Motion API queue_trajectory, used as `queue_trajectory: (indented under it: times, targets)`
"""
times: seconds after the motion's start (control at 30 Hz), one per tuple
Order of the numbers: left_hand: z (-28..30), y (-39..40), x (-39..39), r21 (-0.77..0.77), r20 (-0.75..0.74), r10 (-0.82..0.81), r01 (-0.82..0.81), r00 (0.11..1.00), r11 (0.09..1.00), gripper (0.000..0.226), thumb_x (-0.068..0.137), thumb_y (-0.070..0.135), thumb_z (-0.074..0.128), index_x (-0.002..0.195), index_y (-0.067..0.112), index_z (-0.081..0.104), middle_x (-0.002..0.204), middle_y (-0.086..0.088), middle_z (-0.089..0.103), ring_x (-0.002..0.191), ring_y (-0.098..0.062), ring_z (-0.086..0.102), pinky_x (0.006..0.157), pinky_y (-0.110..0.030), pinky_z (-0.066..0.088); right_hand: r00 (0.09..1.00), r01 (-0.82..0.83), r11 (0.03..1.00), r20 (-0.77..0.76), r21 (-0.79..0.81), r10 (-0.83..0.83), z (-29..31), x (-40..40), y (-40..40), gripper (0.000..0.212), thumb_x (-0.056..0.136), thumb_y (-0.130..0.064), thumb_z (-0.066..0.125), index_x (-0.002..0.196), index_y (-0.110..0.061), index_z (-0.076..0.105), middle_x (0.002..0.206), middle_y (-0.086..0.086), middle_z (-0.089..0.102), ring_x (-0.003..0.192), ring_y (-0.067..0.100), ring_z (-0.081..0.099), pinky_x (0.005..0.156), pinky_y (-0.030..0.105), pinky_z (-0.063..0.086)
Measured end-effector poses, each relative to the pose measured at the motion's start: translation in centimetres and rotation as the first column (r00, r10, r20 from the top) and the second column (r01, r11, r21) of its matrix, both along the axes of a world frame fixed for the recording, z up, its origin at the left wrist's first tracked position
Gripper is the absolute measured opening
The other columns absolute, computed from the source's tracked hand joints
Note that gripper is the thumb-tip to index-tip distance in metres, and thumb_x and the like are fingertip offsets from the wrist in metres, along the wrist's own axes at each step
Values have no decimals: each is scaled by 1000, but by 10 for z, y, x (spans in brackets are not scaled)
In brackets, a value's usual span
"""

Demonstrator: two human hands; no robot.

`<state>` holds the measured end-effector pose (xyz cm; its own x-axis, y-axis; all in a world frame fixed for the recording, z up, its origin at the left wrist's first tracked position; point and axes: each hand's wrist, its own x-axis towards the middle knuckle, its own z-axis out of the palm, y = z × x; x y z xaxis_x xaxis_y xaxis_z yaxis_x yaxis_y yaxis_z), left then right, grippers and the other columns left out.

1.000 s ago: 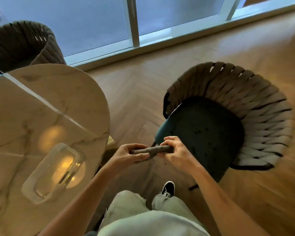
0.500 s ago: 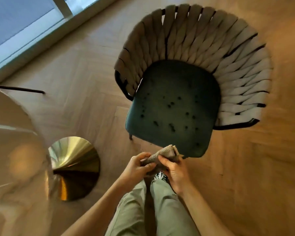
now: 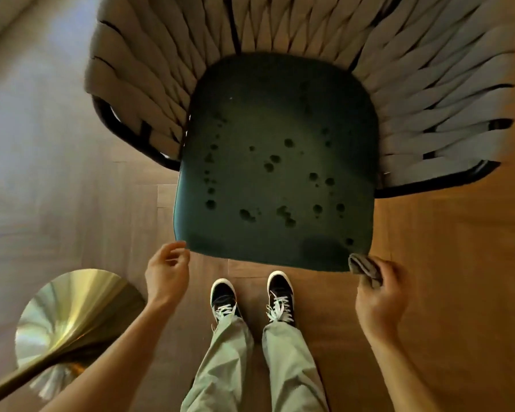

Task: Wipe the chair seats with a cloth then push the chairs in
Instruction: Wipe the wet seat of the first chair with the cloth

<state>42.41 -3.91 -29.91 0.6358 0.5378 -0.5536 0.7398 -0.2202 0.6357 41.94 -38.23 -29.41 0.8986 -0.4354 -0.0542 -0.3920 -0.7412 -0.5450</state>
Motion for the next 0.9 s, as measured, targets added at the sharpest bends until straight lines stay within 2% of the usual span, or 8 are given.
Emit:
queue_trajectory:
  times: [0.1,0.2,0.4,0.5,0.6,0.73,0.83,0.9]
  targets:
    - [-14,15,18,27,41,73,-74,996,997,39,95,30,56,133,20,53,113,0,60,95,-16,60,71,-23,53,997,-44,991,54,-129,52,-31,12,-11,38,70,13,72,106,1,67,106,19,59,97,36,56,80,49,52]
    - [-28,22,32,-56,60,72,-69,996,996,48,94,33,56,140,25,47,117,0,61,100,-18,61,71,-22,55,985,-156,971,44,-179,166,-55,15,2,34,76,8,66,110,0,67,107,18,61,99,36,55,83,51,50]
    - [-38,28,40,-22,41,86,-85,995,996,40,90,19,64,129,20,61,115,-3,67,96,-16,64,83,-28,56,927,-343,927,102,-153,360,-68,10,98,37,81,-13,51,113,-9,69,108,7,65,102,28,55,92,52,44]
    - [-43,36,42,-103,38,121,-117,992,988,39,87,17,67,126,18,63,114,-1,68,92,-10,65,72,-14,52,906,-395,915,129,-87,403,-70,5,172,39,78,-9,62,117,-11,68,107,4,67,104,22,53,102,42,37]
    - [-46,46,43,-250,22,163,-153,986,956,35,86,15,69,121,15,66,108,-4,71,90,-12,69,80,-26,57,870,-482,875,142,37,473,-68,6,247,40,80,-5,65,119,-13,67,106,1,68,102,21,57,98,34,40]
    - [-39,58,43,-406,-11,242,-226,970,885,32,94,39,53,106,15,71,88,-1,73,76,-10,71,62,-20,57,877,-477,873,127,104,464,-61,13,310,32,86,-16,51,111,-18,71,105,-2,68,102,22,60,92,40,46]
    - [-34,63,42,-431,-54,189,-194,980,881,53,93,56,42,111,14,69,99,-1,73,89,-15,71,69,-24,58,844,-534,843,95,62,527,-63,13,307,34,82,-14,54,112,-19,69,108,-1,67,106,22,57,95,41,46]
    - [-31,63,43,-421,-50,138,-146,989,895,45,94,51,44,110,17,69,101,0,72,86,-15,71,66,-23,58,795,-603,797,93,26,599,-63,11,288,38,80,-12,53,115,-16,67,112,1,66,110,23,54,102,41,42]
